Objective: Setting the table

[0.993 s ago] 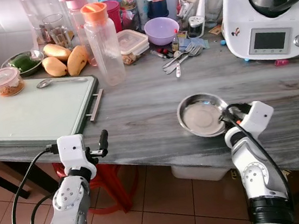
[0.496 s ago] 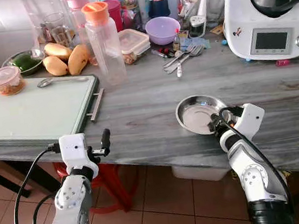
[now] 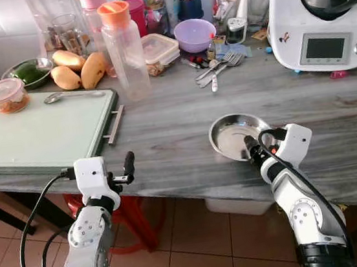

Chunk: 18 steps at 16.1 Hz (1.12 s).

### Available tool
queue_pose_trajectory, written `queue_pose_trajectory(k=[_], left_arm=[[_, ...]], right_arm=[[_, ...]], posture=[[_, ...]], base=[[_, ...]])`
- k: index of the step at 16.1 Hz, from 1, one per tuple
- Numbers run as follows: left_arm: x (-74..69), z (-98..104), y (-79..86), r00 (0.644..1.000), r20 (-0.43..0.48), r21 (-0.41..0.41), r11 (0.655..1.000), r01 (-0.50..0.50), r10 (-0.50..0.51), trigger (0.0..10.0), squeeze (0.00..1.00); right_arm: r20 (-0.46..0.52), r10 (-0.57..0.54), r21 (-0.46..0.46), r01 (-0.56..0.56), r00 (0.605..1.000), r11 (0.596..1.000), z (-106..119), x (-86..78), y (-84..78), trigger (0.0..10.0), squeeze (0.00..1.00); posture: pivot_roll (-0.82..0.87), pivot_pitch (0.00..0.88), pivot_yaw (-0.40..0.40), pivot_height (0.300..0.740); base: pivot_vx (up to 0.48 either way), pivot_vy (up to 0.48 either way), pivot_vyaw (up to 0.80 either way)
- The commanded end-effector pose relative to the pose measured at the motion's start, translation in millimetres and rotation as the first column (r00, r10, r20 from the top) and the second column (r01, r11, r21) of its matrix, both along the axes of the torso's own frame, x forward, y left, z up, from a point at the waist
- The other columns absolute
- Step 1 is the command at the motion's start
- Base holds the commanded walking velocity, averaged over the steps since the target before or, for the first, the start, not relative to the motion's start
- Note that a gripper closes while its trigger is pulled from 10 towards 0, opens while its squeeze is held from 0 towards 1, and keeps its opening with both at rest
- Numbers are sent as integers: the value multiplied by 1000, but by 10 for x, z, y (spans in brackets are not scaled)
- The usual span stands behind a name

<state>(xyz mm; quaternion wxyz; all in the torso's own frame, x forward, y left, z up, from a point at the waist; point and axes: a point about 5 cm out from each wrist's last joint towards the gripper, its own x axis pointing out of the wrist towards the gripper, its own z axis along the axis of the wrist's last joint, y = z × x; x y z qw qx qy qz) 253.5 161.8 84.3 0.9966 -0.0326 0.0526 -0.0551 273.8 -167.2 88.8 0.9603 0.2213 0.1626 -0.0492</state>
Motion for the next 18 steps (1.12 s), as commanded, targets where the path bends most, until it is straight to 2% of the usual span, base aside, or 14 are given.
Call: queue_pose_trajectory(k=[1,3,6,8,12,14,17,18], left_arm=[[18,2,11,1000,-1,8,1000,5,-5,10000,0],[19,1,12,1000,-2,8,1000,4,-4,10000,0],[24,2,10,1000,-1,9,1000,4,-4,10000,0],[39,13,2,1000,5,8,1000,6,-7,10000,0],[55,20,-15,1000,9,4,1000,12,-12,10000,0],[60,20,-20,1000,10,3,1000,14,-14,10000,0],[62,22,-20,1000,11,3,1000,15,-15,10000,0],[65,25,-19,1000,12,3,1000,16,-16,10000,0]], right_arm=[[-20,13,29,-13,1000,1000,-7,-14,37,10000,1000],[-67,38,53,-35,997,998,-38,-41,83,10000,1000],[-53,44,86,-40,998,995,-7,-69,123,10000,1000],[-62,68,73,-63,996,995,4,-115,146,10000,1000],[-11,106,-3,-106,994,994,53,-167,130,10000,1000],[34,118,-81,-115,992,990,119,-212,103,10000,1000],[78,138,-121,-128,987,984,175,-260,112,10000,1000],[126,161,-150,-142,979,978,230,-304,132,10000,1000]], posture=[[-61,0,52,740],[-61,0,51,740],[-63,0,52,740],[-68,0,55,740],[-72,0,57,740],[-75,0,59,740],[-75,0,60,740],[-75,0,60,740]], base=[[0,0,0],[0,0,0],[0,0,0],[0,0,0],[0,0,0],[0,0,0],[0,0,0],[0,0,0]])
